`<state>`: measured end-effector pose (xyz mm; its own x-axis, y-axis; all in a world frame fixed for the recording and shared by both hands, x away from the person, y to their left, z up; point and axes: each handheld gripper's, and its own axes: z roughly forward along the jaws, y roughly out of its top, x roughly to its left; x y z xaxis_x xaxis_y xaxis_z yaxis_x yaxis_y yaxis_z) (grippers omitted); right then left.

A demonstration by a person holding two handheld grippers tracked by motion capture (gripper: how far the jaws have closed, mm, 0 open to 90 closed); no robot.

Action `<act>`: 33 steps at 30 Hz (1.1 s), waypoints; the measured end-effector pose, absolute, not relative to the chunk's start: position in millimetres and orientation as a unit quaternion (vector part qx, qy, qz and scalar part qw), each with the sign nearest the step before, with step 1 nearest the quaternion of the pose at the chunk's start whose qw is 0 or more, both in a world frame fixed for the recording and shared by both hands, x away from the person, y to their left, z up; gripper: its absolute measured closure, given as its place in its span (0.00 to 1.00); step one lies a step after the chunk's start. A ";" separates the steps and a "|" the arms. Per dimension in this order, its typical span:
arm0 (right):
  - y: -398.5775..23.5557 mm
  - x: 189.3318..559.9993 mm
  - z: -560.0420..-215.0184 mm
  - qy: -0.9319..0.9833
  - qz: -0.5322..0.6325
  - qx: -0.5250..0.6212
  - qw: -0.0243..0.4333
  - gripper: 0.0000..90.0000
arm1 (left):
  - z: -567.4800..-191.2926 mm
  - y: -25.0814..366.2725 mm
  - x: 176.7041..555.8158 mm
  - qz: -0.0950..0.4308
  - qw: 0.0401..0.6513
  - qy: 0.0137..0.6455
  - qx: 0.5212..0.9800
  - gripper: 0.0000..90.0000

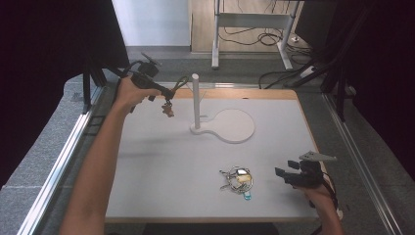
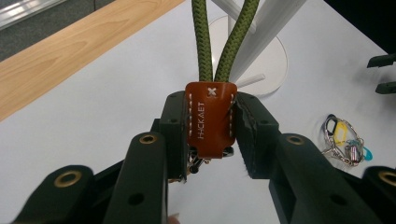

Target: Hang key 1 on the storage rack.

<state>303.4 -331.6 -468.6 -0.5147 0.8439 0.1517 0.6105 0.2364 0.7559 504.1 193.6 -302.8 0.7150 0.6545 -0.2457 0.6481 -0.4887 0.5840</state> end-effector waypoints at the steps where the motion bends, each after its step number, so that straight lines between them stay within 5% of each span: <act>1: -331.5 303.5 -468.7 0.773 0.400 0.470 0.146 0.35 | -303.7 192.8 504.4 0.005 0.335 0.378 0.863 0.74; 33: -331.4 304.0 -469.8 0.775 0.398 0.468 0.147 0.35 | -341.0 167.9 514.2 -0.020 0.314 0.373 0.873 0.73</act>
<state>304.0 -331.4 -469.8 -0.5184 0.8428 0.1449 0.6083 0.2443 0.7552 514.2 167.9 -341.0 0.7212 0.6383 -0.2693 0.6636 -0.5249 0.5330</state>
